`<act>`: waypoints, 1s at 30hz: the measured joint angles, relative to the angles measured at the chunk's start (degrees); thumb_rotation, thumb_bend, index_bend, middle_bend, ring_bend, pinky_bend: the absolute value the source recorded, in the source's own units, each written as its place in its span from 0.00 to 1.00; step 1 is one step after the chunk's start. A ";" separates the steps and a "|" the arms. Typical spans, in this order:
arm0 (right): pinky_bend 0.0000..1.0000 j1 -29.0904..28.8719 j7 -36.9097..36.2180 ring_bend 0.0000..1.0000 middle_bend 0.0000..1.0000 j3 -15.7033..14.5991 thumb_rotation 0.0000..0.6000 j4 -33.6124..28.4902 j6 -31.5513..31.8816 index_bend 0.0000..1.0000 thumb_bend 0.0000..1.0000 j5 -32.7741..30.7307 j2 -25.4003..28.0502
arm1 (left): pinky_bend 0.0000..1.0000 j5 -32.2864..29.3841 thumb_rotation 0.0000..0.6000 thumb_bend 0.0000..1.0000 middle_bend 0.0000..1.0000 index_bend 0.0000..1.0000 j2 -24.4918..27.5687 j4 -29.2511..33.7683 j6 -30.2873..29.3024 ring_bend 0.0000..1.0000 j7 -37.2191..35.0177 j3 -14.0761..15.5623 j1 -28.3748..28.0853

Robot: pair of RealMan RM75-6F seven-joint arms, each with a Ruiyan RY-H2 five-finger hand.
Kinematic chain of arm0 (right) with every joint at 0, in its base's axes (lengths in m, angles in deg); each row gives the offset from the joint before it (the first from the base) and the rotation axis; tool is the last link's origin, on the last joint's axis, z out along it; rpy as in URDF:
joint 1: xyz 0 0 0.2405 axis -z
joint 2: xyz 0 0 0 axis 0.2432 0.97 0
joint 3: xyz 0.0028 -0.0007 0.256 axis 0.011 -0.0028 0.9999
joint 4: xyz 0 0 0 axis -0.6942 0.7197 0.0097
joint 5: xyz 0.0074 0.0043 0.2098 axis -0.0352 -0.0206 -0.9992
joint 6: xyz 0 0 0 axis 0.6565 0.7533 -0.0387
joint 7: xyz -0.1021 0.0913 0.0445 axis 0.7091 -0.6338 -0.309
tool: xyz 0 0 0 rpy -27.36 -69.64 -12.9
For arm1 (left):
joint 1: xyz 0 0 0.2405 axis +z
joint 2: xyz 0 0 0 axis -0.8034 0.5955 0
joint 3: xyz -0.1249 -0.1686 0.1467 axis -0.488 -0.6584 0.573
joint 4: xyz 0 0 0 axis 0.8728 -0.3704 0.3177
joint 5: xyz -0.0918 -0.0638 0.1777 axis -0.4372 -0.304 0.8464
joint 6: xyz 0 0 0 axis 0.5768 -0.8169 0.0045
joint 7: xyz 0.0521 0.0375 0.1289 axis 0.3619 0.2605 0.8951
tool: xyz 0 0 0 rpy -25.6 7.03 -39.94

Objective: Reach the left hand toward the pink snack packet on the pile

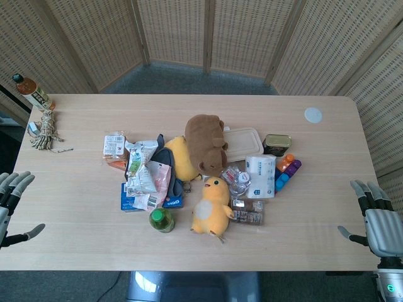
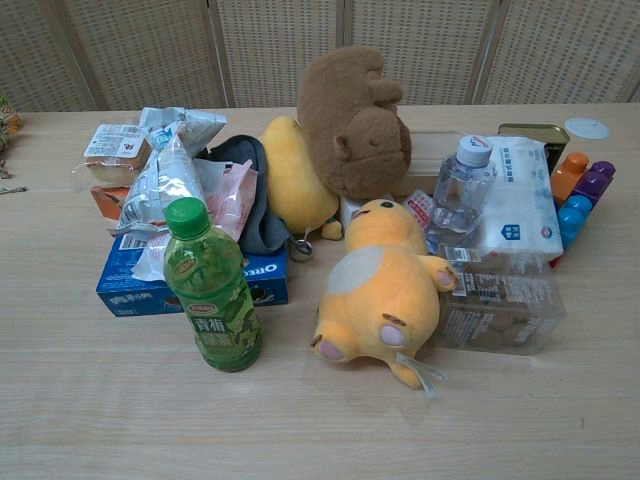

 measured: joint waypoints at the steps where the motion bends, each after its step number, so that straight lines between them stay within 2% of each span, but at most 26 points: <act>1: 0.00 0.02 -0.02 0.00 0.00 0.00 1.00 -0.01 0.03 0.00 0.00 0.01 0.02 | 0.00 0.02 1.00 0.00 0.00 0.00 0.02 -0.01 -0.03 0.00 0.00 0.01 0.02; 10: 0.00 0.15 -1.34 0.00 0.00 0.47 1.00 -0.04 0.34 0.00 0.00 -0.50 0.51 | 0.00 1.10 1.00 0.00 0.00 0.00 -0.18 -0.38 0.36 0.00 0.57 0.30 -0.25; 14: 0.00 0.21 -1.77 0.00 0.00 0.46 1.00 -0.25 0.37 0.00 0.00 -0.45 0.76 | 0.00 3.34 1.00 0.00 0.00 0.00 -0.44 -2.72 2.20 0.00 1.40 0.34 -2.08; 17: 0.00 0.28 -2.01 0.00 0.00 0.42 1.00 -0.48 0.47 0.00 0.00 -0.35 0.94 | 0.00 4.73 1.00 0.00 0.00 0.00 0.09 -4.59 6.24 0.00 2.40 0.37 -4.79; 21: 0.00 0.42 -2.26 0.00 0.00 0.66 1.00 -0.79 0.99 0.00 0.00 -0.33 1.21 | 0.00 7.29 1.00 0.00 0.00 0.00 1.21 -7.77 12.62 0.00 4.06 -0.68 -11.22; 30: 0.00 0.41 -2.79 0.00 0.00 0.87 1.00 -0.75 0.70 0.00 0.00 -0.88 1.46 | 0.00 15.94 1.00 0.00 0.00 0.00 -0.18 -16.08 18.70 0.00 9.27 -3.95 -24.02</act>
